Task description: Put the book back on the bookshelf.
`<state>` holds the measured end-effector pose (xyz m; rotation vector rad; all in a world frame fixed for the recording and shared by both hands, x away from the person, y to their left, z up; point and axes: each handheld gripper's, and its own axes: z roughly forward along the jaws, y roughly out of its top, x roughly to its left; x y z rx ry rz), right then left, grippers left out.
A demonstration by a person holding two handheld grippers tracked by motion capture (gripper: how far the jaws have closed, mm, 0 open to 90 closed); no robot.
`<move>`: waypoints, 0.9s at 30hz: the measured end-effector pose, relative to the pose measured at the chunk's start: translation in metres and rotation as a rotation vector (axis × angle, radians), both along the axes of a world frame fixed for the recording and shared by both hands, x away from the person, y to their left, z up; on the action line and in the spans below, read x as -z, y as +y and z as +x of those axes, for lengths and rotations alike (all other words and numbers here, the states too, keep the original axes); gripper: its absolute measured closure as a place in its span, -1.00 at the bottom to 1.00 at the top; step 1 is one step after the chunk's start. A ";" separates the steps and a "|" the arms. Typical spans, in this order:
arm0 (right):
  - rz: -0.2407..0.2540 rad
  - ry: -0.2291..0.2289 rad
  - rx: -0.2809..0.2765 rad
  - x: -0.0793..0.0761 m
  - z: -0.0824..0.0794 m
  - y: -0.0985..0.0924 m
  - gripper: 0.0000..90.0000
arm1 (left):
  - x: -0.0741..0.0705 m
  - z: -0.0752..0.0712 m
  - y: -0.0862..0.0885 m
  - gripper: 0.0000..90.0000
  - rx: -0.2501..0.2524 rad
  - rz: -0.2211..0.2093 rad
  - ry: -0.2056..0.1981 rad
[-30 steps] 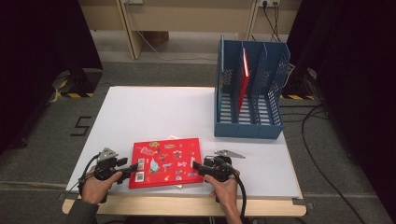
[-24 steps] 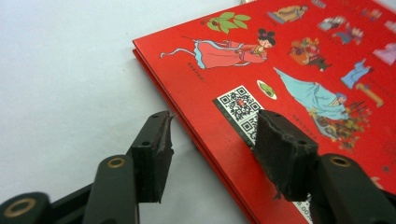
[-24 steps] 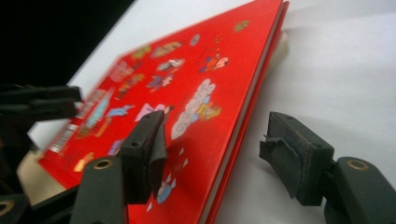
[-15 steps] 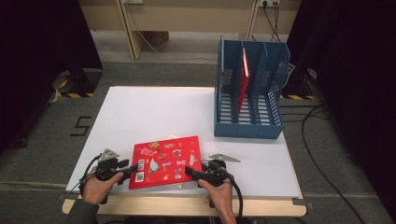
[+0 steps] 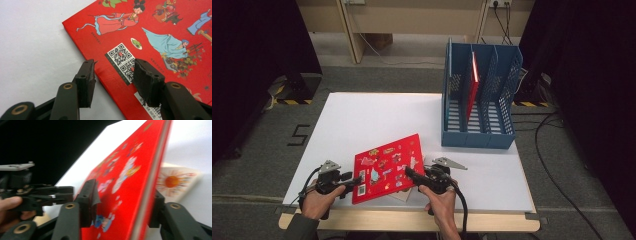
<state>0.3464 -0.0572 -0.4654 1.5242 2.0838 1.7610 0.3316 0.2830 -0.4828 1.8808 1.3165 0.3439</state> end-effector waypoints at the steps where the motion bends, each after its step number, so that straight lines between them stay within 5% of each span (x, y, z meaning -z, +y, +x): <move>1: 0.011 0.010 -0.019 0.000 0.000 0.004 0.22 | 0.000 0.000 0.000 0.14 0.001 0.003 -0.001; 11: -0.052 -0.096 -0.040 -0.020 0.009 0.029 0.40 | -0.002 0.000 0.005 0.00 -0.005 -0.006 -0.027; 16: -0.028 -0.145 -0.077 -0.045 0.023 0.039 0.51 | -0.004 0.000 0.002 -0.07 0.012 -0.009 -0.034; 20: -0.050 -0.227 -0.124 -0.073 0.030 0.054 0.68 | -0.002 0.000 -0.001 -0.12 0.035 0.000 -0.021; 22: -0.013 -0.224 -0.164 -0.082 0.035 0.058 0.74 | -0.003 0.000 -0.001 -0.16 0.045 -0.010 -0.021; 27: -0.038 -0.223 -0.199 -0.091 0.043 0.066 0.75 | -0.003 0.000 -0.002 -0.16 0.033 -0.009 -0.037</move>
